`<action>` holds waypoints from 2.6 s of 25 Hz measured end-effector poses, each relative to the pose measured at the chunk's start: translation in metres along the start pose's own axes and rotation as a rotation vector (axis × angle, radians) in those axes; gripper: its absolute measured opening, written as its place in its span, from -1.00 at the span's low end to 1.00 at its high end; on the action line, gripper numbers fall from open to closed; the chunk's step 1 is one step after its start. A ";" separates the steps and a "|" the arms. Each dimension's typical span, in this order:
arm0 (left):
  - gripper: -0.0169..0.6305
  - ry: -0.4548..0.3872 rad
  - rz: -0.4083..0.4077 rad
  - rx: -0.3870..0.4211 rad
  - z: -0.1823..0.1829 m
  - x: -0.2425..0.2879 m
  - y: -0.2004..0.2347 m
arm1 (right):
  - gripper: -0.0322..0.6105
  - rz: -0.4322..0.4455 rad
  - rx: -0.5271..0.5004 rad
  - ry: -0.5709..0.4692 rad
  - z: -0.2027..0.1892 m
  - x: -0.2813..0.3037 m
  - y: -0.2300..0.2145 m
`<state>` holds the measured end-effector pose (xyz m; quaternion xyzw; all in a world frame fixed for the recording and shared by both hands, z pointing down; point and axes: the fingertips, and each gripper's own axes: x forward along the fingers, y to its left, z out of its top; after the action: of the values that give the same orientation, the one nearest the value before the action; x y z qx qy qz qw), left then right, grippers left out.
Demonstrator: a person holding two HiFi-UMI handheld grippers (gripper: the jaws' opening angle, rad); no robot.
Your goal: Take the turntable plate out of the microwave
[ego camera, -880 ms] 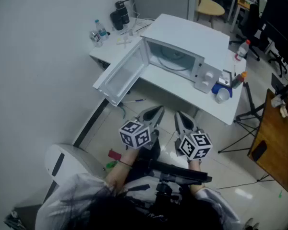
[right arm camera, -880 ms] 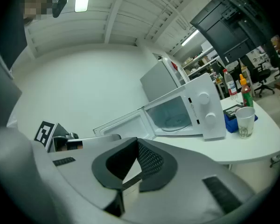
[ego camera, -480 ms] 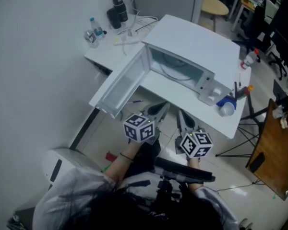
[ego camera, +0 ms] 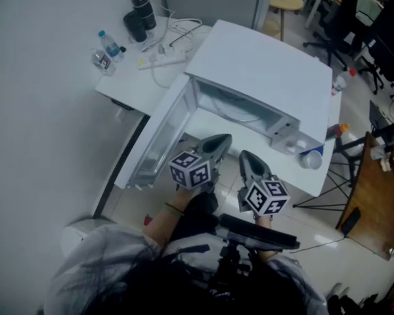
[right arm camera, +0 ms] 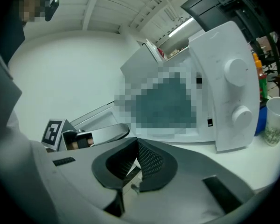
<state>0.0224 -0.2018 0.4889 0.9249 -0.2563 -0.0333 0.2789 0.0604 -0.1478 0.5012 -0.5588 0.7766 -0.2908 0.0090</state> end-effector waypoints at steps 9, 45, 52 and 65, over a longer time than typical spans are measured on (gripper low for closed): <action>-0.92 0.144 0.102 -0.161 -0.031 0.041 0.067 | -0.89 -0.101 0.046 0.035 -0.007 0.022 -0.027; -0.87 -0.025 0.218 -0.821 -0.035 0.063 0.131 | -0.89 -0.020 0.011 0.132 -0.003 0.052 -0.058; -0.87 -0.033 0.208 -0.871 -0.042 0.035 0.114 | -0.81 0.219 0.352 0.255 -0.047 0.066 -0.047; -0.87 -0.009 0.215 -0.924 -0.055 0.006 0.091 | -0.34 0.166 0.571 0.115 -0.033 0.085 -0.083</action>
<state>-0.0024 -0.2423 0.5839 0.6720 -0.3103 -0.1187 0.6618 0.0889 -0.2244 0.5928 -0.4510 0.7057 -0.5267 0.1453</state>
